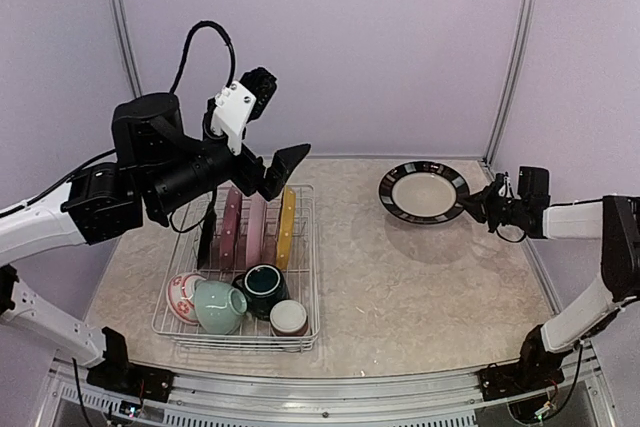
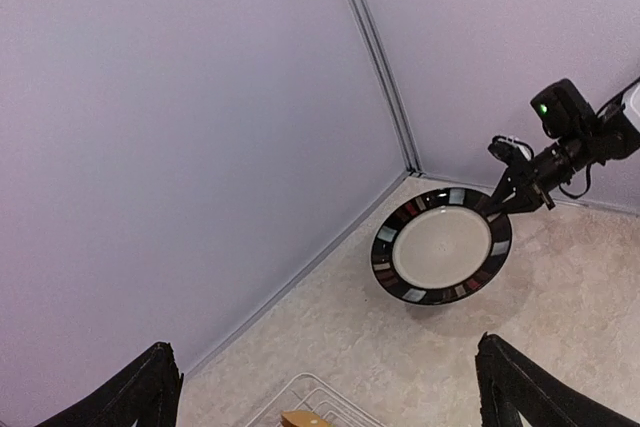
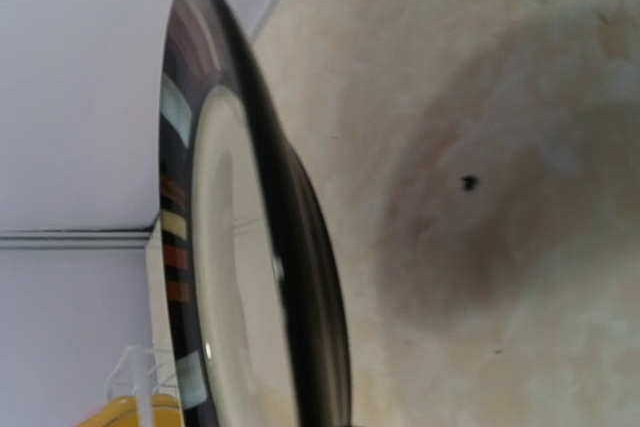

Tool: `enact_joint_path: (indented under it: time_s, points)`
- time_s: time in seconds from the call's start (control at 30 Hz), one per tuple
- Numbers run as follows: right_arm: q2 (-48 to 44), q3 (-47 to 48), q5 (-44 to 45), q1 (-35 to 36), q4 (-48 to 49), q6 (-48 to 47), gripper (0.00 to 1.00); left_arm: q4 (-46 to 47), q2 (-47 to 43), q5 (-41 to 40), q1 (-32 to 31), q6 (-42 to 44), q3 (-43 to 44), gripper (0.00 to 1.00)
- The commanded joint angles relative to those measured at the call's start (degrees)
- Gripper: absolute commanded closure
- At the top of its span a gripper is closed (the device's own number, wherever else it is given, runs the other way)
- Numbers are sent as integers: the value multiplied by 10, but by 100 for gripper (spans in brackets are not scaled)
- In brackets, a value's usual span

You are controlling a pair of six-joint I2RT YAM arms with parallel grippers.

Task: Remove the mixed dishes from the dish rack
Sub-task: Place the plate at the center of the board.

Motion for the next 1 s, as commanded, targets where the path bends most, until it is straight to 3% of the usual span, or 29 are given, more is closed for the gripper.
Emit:
enact_joint_path:
  time_s: [0.0, 0.4, 0.97]
  points:
    - [43, 5, -69, 3, 149, 8, 100, -38, -50, 52, 48, -139, -2, 1]
    - [160, 42, -68, 53, 187, -11, 100, -121, -128, 178, 228, -380, -27, 1]
    - [276, 79, -63, 103, 203, -19, 100, -209, -102, 235, 288, -450, -8, 1]
